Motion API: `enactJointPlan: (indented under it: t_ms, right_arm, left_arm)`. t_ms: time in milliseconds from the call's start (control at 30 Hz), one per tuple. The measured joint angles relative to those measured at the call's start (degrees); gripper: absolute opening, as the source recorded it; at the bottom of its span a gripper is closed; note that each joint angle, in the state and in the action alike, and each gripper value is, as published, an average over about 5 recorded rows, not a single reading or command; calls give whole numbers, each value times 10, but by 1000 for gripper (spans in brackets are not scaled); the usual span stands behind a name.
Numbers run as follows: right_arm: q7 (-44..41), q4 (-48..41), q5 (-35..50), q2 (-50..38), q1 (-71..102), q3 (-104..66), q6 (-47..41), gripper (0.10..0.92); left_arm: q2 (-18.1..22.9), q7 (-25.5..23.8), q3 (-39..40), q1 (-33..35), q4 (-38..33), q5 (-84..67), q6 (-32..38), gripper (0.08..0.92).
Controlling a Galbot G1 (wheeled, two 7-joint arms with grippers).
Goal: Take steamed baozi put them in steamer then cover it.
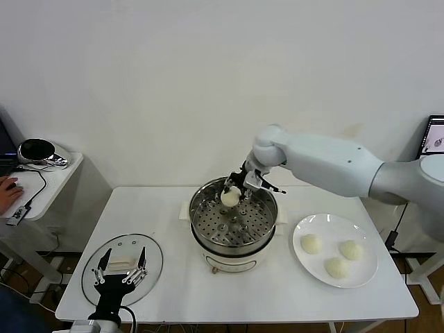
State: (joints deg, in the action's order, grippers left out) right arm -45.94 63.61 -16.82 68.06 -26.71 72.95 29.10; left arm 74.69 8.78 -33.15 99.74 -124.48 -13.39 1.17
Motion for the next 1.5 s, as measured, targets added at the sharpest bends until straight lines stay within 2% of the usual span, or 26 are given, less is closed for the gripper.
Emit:
enactJointPlan:
  t_ms: [267,367,567,767,967,1200,1500]
  right_arm:
    - [16,-15,-32,1,8,-9,19,768]
    - [14,-11,-23,-5,1,-8,15,813]
    - [-17,37,62,-47,-45,9,-51,822]
    - [-60,129,168,-127,-108,38,-189,823]
    - [-79,227,236,-233,-160,73,-319,823]
    - [-84,305,260,-342,-171,103,-407,823]
    - [-83,330,238,-408,-108,88,-459,823]
  left_arm:
    - [2,0,1,0,-4,0,0,823]
    - [3,0,1,0,-7,0,0,823]
    - [1,1,1,-1,-13,0,-3,823]
    - [-5,1,-1,-1,-18,-1,-5,823]
    - [-11,0,2,-2,-23,-1,-7,823]
    - [-12,0,8,-5,-25,3,-9,823]
    - [-7,1,5,-4,-25,6,-9,823]
